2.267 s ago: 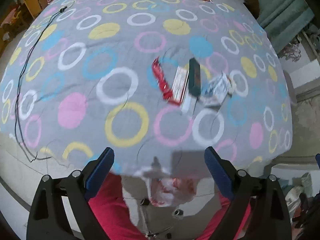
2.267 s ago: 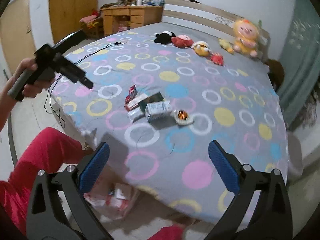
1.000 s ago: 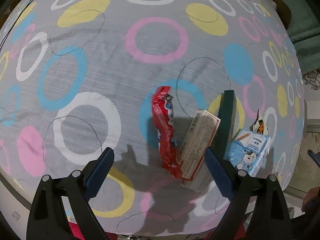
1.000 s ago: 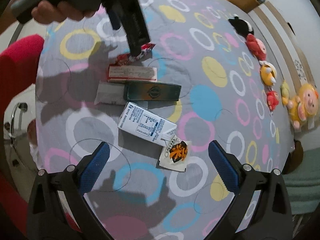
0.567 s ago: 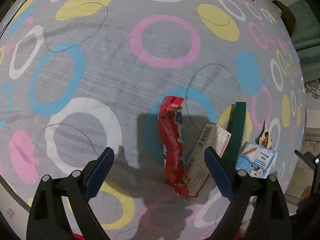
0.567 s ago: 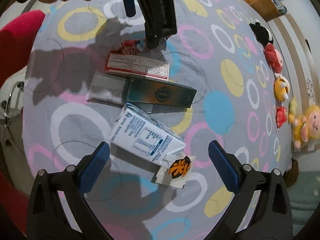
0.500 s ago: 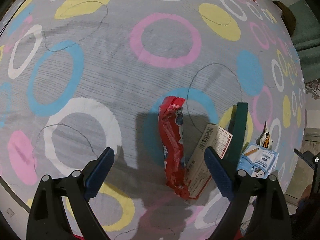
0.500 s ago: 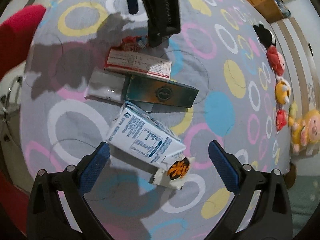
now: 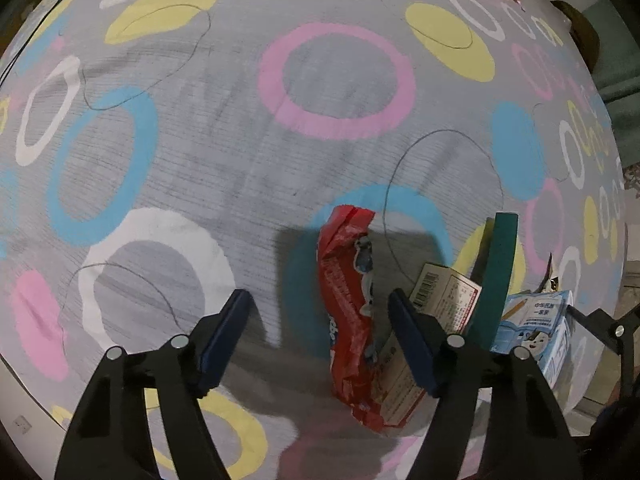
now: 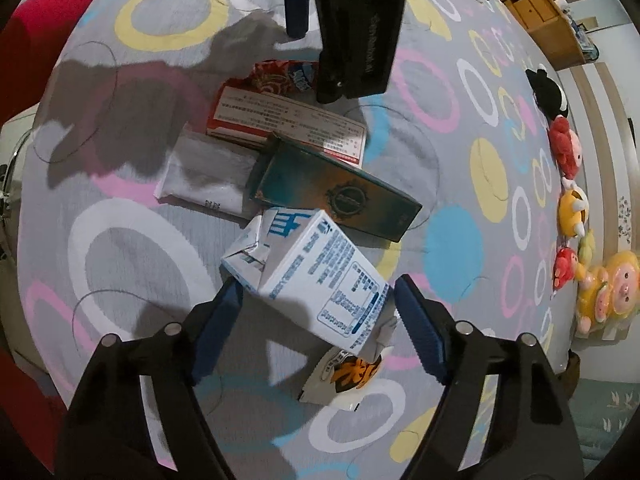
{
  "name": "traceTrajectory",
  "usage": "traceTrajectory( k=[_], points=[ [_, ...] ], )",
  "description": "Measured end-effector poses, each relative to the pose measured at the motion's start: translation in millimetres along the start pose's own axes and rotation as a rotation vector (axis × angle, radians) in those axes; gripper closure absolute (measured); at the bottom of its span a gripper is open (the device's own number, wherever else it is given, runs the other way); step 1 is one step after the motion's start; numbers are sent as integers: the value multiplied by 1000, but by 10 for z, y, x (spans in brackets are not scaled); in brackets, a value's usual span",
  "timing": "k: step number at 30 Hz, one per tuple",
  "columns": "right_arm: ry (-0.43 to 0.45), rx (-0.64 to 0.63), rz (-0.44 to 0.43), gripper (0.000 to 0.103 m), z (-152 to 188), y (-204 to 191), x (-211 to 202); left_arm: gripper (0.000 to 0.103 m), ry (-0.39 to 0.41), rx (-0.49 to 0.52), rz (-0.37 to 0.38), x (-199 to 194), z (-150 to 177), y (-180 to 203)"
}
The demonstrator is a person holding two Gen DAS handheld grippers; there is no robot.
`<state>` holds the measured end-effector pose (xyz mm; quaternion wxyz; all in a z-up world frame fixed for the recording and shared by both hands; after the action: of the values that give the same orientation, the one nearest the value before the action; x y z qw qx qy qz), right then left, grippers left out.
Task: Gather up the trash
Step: 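Grasp red candy wrapper with left tool while right tool grasps white milk carton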
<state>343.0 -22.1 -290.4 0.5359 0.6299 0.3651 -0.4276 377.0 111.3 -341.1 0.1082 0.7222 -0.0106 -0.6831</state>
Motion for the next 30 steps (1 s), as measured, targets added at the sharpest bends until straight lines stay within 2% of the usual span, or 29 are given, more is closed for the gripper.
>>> traceTrajectory(
  k=[3,5,7,9,11,13,15,23,30],
  points=[
    [9,36,-12,38,-16,53,-18,39,6,-6,-6,-11,-23,16],
    [13,75,-36,45,-21,106,-49,49,13,-15,3,-29,-20,20],
    [13,107,-53,49,-17,144,-80,54,14,-23,24,-37,-16,27],
    [15,133,-56,55,-13,183,-103,59,13,-22,14,-37,-15,32],
    [18,173,-69,63,-9,227,-125,71,17,-19,11,-46,-8,63],
    [24,198,-68,69,-16,269,-149,77,7,-7,33,-33,11,119],
    [28,224,-73,74,-13,273,-173,81,-3,17,16,-7,20,142],
    [5,336,-92,80,46,240,-211,86,2,63,15,-49,49,126],
    [-14,295,-111,81,38,183,-223,86,-2,85,12,10,-4,145]
  ],
)
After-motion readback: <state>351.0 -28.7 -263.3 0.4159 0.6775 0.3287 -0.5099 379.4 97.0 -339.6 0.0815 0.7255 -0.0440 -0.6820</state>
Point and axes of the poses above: each gripper's, at about its wrist camera, not at the fingertips, and x roughly the way its jaws point, y to its right, z to its underside, the point moved 10 cm from there along x, roughly the way its jaws point, and after that the axes turned 11 degrees about x, right-handed, at the moved point
